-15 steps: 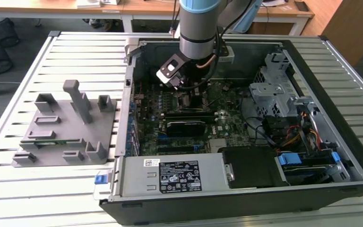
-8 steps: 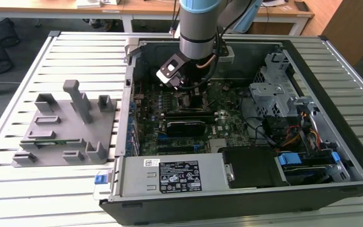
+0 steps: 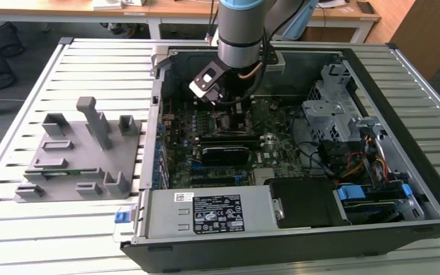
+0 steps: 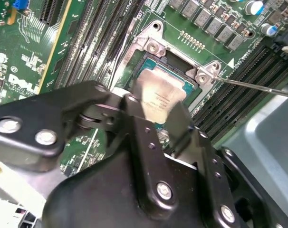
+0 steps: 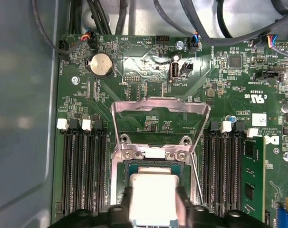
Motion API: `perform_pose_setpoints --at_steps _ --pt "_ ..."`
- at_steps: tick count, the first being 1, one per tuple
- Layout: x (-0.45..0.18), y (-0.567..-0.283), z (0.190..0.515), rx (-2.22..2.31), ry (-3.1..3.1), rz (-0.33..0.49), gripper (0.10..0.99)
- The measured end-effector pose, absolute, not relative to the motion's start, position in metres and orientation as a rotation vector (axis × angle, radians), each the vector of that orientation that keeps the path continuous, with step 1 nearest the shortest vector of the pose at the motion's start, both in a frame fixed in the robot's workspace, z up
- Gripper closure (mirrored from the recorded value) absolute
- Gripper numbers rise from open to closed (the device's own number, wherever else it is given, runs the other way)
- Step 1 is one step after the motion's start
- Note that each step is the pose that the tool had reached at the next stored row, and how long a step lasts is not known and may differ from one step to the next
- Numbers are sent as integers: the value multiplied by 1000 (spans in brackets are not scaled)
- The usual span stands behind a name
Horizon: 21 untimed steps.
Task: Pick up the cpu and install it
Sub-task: 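Place the cpu into insertion slot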
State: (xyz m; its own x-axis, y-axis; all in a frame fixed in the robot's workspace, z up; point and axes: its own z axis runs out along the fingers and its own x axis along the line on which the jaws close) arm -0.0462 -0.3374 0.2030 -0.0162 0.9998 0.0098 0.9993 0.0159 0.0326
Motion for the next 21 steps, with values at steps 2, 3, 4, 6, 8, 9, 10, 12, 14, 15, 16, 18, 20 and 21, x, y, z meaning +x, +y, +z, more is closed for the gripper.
perform_pose_setpoints --at_steps 2,3,4,6,8,9,10,12,14,15,16,18,20,21 --pt "-46 -337 205 2192 2228 47 675" --pt "-46 -337 206 2192 2228 47 729" --pt "-46 -337 207 2192 2228 47 729" --pt "-46 -337 209 2193 2228 46 847" --pt "-46 -337 211 2193 2228 46 906" --pt "-46 -337 211 2193 2228 46 965" --pt "-46 -337 212 2193 2228 46 965" --pt "-46 -337 213 2193 2228 46 980" --pt "-46 -337 214 2193 2228 46 980" --pt "-46 -337 215 2193 2228 46 980" --pt "-46 -337 215 2193 2228 46 980" --pt "-46 -337 217 2193 2228 46 980" --pt "-46 -337 218 2193 2228 46 980" --pt "-46 -337 219 2193 2228 46 980"
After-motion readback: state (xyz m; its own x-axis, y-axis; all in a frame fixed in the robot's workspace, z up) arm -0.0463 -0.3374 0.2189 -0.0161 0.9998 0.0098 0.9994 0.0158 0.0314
